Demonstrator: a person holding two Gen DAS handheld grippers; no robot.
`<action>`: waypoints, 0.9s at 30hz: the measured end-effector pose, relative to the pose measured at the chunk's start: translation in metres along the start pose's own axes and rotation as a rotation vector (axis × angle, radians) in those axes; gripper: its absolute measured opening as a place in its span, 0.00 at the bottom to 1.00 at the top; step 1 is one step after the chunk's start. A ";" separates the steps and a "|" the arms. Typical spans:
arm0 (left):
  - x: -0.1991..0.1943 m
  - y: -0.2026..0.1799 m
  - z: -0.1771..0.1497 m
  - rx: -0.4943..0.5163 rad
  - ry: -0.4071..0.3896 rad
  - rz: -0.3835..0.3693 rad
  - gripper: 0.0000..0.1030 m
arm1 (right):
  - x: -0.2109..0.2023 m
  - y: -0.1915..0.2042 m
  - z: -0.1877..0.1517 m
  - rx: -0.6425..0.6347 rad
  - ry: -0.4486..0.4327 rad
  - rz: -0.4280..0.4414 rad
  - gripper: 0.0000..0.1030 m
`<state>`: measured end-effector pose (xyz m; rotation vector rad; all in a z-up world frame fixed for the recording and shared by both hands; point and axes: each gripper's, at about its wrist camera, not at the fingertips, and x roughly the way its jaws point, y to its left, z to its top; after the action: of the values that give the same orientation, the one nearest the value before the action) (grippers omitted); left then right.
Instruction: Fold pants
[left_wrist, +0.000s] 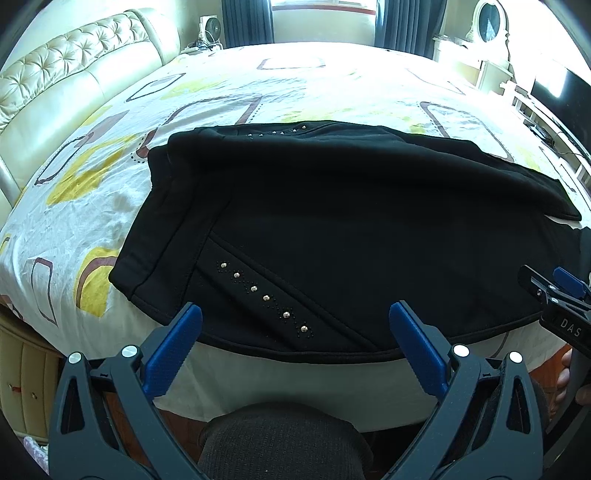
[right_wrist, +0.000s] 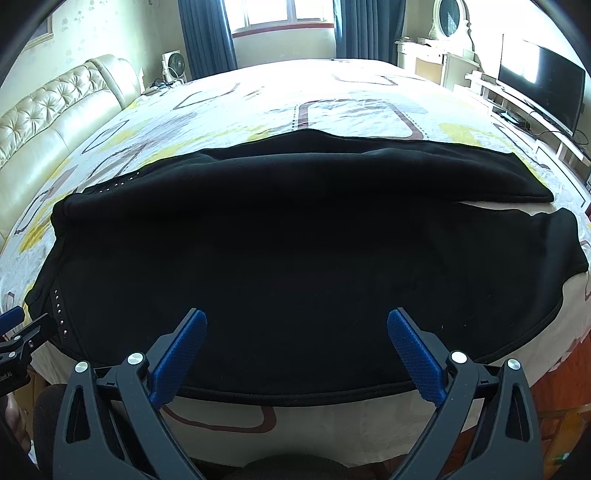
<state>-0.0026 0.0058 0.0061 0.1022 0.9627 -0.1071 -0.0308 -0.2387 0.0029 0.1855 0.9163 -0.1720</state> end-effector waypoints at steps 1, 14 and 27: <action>0.000 0.000 0.000 -0.001 -0.001 -0.001 0.98 | 0.000 0.000 0.000 -0.001 0.002 0.000 0.95; 0.000 -0.001 0.001 -0.002 0.005 -0.002 0.98 | 0.002 0.000 -0.001 -0.001 0.010 0.001 0.95; -0.003 -0.002 0.002 0.007 -0.005 -0.022 0.98 | 0.002 0.000 -0.004 -0.002 0.026 0.011 0.95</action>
<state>-0.0029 0.0038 0.0099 0.0973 0.9585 -0.1312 -0.0331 -0.2380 -0.0013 0.1910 0.9407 -0.1583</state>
